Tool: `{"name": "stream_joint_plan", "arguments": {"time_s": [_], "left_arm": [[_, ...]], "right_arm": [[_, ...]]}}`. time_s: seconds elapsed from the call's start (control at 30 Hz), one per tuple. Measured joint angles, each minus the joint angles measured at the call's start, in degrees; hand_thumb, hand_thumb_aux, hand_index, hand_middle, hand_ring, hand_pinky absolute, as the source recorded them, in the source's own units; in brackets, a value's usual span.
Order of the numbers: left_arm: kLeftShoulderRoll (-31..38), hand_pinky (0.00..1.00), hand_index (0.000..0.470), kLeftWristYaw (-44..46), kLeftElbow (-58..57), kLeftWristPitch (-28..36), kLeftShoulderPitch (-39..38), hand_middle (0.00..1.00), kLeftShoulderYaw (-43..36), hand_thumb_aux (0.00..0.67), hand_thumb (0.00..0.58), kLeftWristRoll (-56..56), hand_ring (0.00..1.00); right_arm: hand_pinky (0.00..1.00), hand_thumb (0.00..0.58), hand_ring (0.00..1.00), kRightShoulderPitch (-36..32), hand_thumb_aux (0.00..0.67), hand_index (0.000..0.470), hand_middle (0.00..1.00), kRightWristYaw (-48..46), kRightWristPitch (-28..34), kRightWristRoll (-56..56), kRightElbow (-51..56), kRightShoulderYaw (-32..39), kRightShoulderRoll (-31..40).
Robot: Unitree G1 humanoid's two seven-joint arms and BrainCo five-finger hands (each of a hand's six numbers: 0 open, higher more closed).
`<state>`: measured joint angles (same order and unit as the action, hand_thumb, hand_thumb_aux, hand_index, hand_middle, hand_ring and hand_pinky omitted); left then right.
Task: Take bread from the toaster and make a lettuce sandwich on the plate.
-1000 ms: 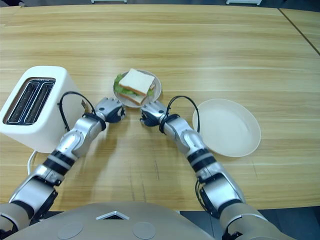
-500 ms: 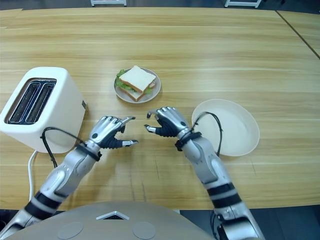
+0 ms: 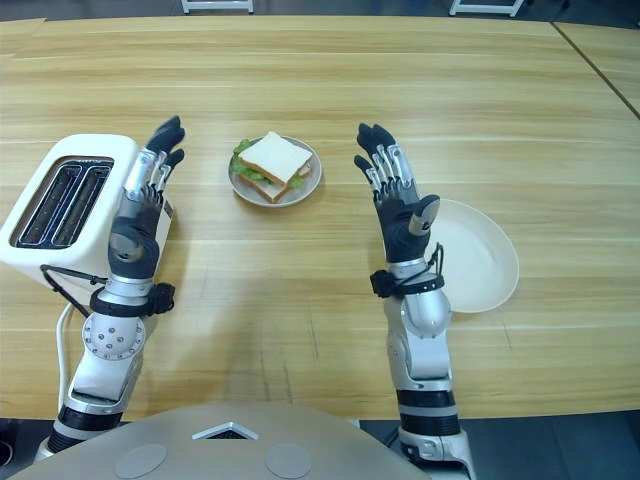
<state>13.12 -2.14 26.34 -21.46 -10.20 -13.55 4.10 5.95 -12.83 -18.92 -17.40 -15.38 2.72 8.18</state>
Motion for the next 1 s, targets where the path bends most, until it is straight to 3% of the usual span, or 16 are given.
{"name": "stream_joint_plan", "arguments": {"time_s": [0.2, 0.53, 1.0], "left_arm": [[-0.8, 0.0, 0.0, 6.5, 0.1, 2.1, -3.4, 0.0, 0.0, 0.0, 0.0, 10.1, 0.0], [-5.3, 0.0, 0.0, 4.8, 2.2, 8.7, -2.3, 0.0, 2.4, 0.0, 0.0, 6.4, 0.0], [-8.2, 0.0, 0.0, 6.7, 1.2, 11.1, -1.6, 0.0, 5.7, 0.0, 0.0, 8.6, 0.0]], "right_arm": [[0.0, 0.0, 0.0, 1.6, 0.0, 0.0, 0.0, 0.3, 1.6, 5.1, -4.0, 2.1, -0.3], [0.0, 0.0, 0.0, 1.4, 0.0, 0.0, 0.0, -1.4, 4.4, 4.6, -6.2, 1.3, 0.3], [0.0, 0.0, 0.0, 1.2, 0.0, 0.0, 0.0, -3.0, 4.7, 4.6, -6.2, 1.3, 0.3]]}}
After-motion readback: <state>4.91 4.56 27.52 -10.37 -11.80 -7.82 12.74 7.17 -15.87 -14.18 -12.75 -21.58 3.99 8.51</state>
